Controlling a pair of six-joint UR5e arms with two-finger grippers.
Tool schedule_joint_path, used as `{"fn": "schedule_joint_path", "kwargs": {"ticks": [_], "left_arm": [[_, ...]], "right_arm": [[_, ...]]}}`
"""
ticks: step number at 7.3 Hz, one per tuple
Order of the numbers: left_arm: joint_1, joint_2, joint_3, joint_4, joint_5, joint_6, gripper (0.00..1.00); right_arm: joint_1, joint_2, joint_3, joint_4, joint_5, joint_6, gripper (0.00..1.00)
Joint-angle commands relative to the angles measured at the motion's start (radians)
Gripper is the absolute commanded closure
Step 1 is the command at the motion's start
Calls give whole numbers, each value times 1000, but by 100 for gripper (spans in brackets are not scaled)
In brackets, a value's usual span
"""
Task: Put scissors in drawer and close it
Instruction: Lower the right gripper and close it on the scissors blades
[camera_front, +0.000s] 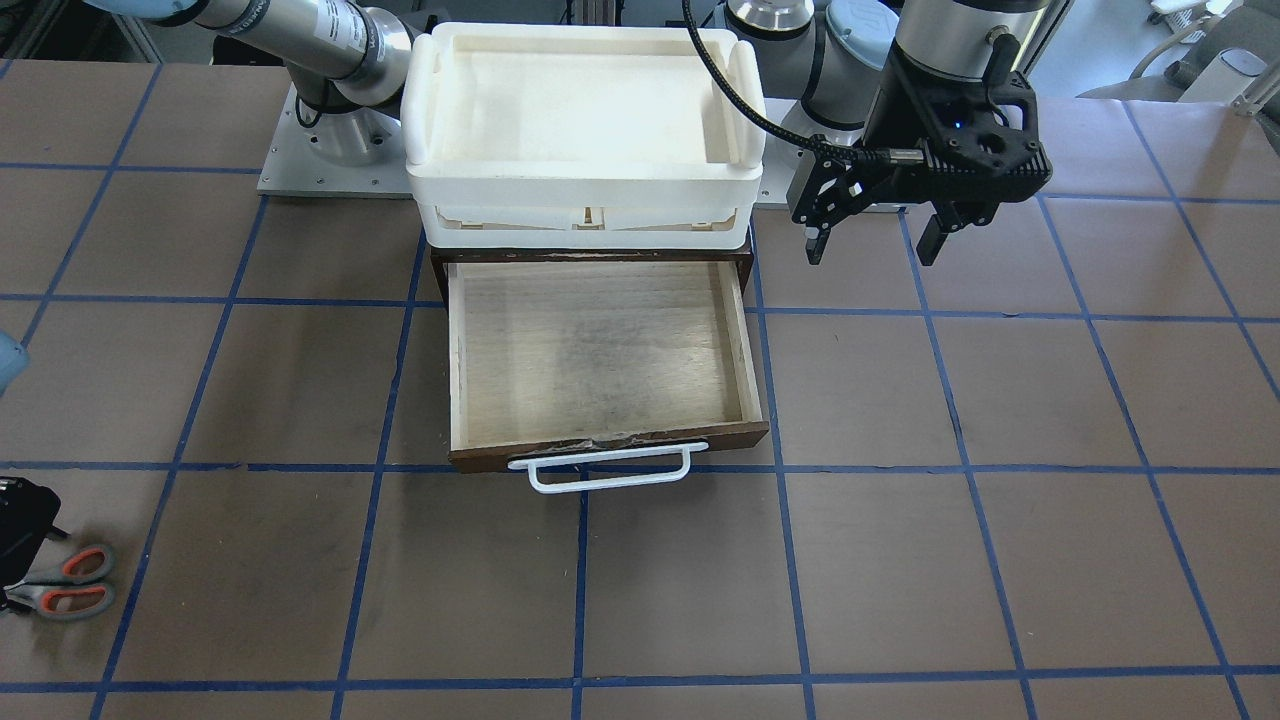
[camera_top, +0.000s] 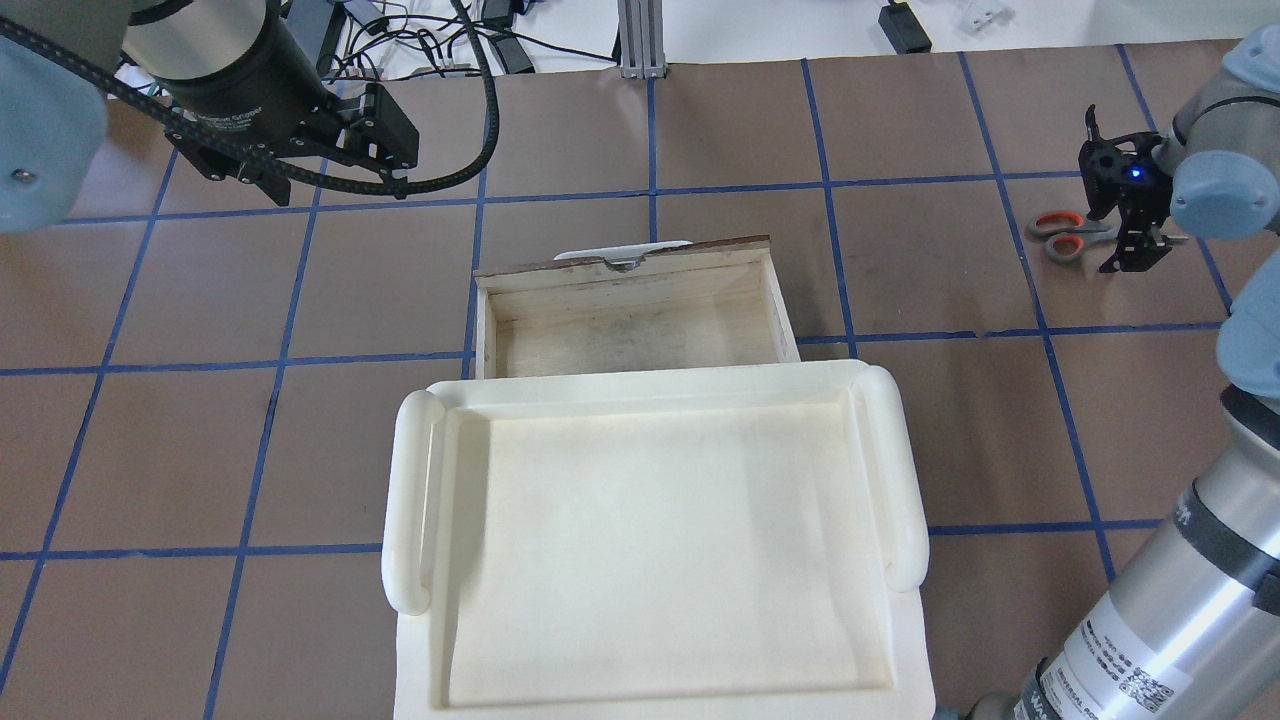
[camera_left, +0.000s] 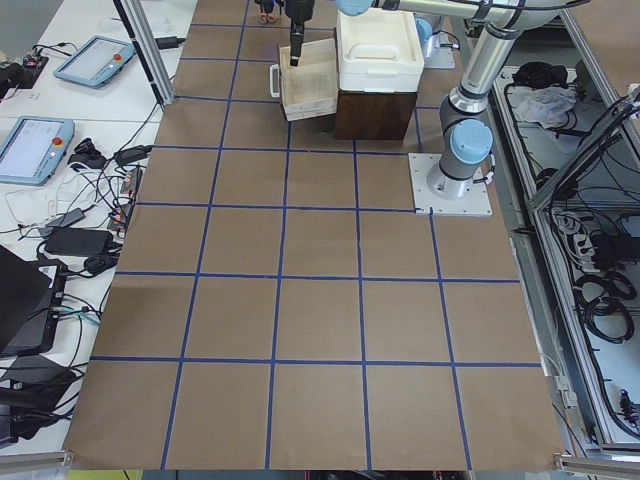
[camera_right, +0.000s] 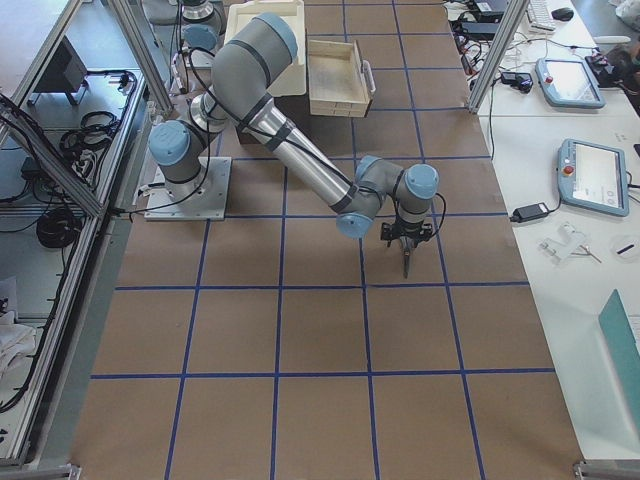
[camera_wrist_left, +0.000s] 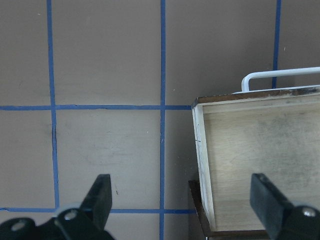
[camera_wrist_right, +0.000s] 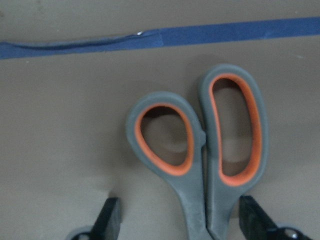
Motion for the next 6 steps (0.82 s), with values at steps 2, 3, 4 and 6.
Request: {"fn": "schedule_joint_path", "kwargs": {"ticks": [2, 3, 4, 6], "left_arm": [[0, 1, 1, 0, 0, 0, 0], [0, -1, 0, 0, 0, 0, 0], [0, -1, 0, 0, 0, 0, 0], [0, -2, 0, 0, 0, -3, 0]], "right_arm": [[0, 2, -8, 6, -29, -5, 100], [0, -3, -8, 12, -23, -5, 100], [2, -16, -9, 21, -18, -3, 100], [17, -105, -8, 74, -3, 9, 100]]}}
